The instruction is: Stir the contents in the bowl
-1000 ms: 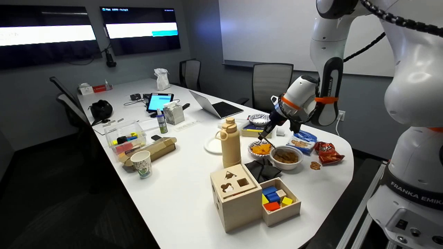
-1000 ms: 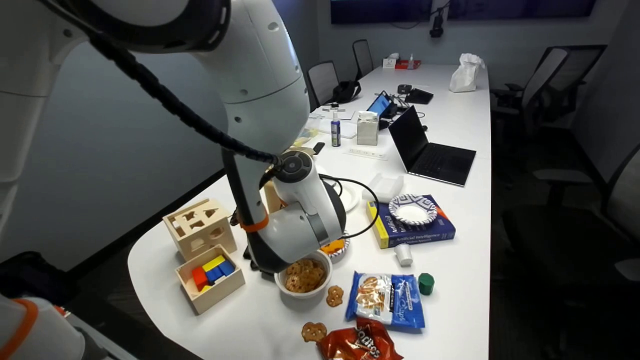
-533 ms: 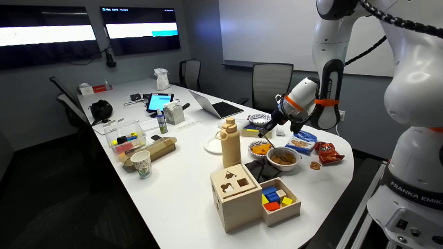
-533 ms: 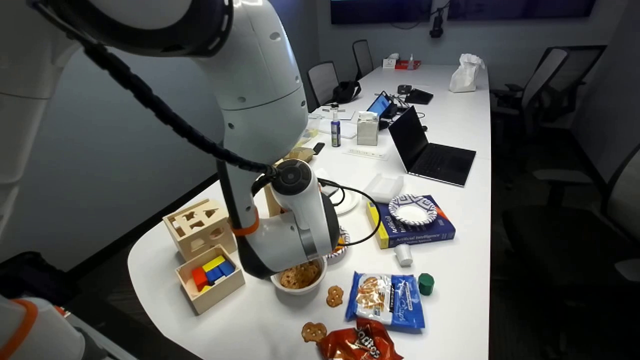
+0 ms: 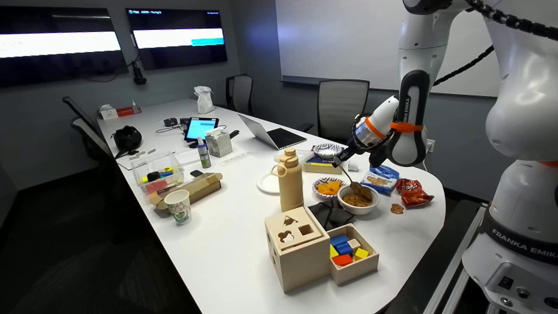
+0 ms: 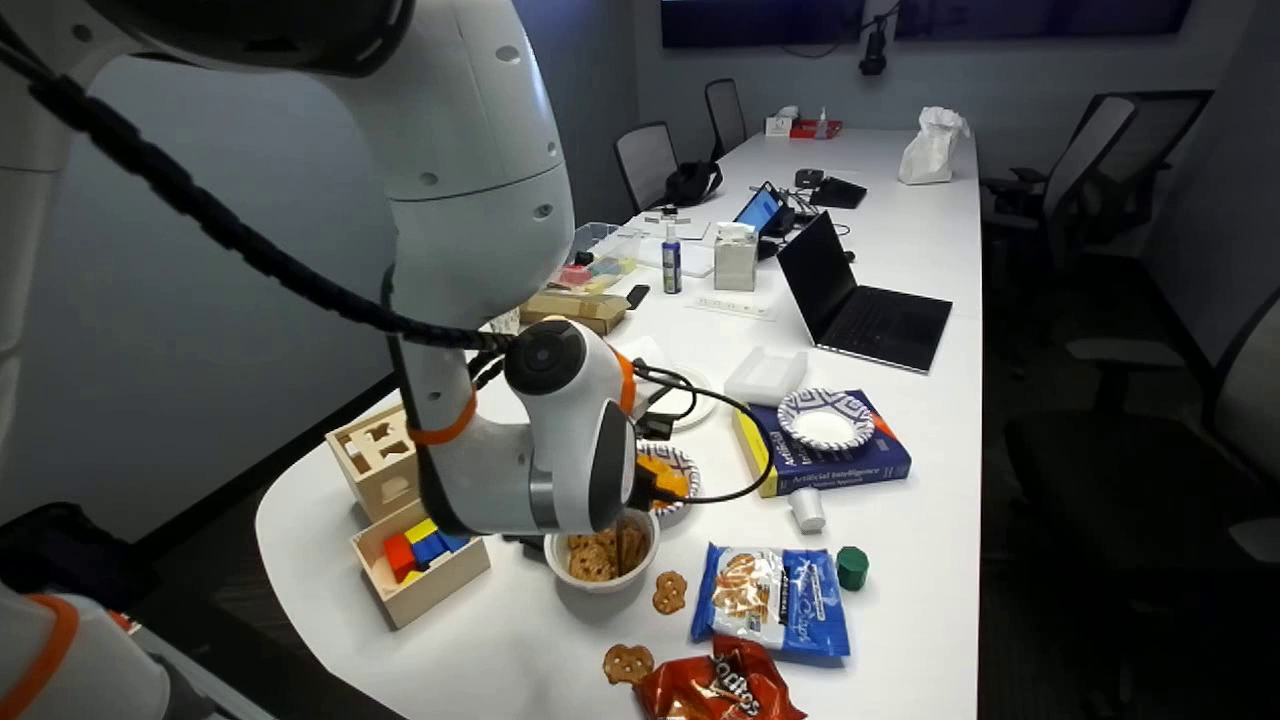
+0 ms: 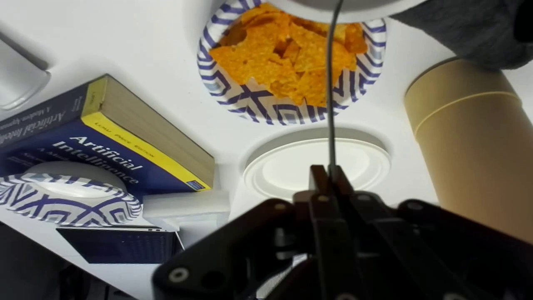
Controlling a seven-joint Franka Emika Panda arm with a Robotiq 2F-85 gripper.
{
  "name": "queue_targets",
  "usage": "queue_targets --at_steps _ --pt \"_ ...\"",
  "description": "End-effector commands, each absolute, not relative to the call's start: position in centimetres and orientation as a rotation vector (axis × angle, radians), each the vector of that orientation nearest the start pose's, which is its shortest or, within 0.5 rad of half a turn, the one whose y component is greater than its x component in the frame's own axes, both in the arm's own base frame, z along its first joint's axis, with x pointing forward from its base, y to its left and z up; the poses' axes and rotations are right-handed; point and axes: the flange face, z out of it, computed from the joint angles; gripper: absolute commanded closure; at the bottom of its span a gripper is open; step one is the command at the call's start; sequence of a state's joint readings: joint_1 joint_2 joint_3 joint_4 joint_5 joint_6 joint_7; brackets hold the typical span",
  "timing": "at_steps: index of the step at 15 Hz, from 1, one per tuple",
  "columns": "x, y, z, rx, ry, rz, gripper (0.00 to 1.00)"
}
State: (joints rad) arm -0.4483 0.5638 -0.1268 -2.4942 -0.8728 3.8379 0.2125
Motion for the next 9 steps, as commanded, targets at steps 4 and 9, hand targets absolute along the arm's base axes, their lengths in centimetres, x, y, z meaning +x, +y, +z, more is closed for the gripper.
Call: queue_targets --at_steps 4,9 --pt "40.4 -12.2 15.7 -2.876 -0.257 -0.934 0.99" --pt "40.2 -11.7 16.4 -2.875 -0.238 -1.005 0.99"
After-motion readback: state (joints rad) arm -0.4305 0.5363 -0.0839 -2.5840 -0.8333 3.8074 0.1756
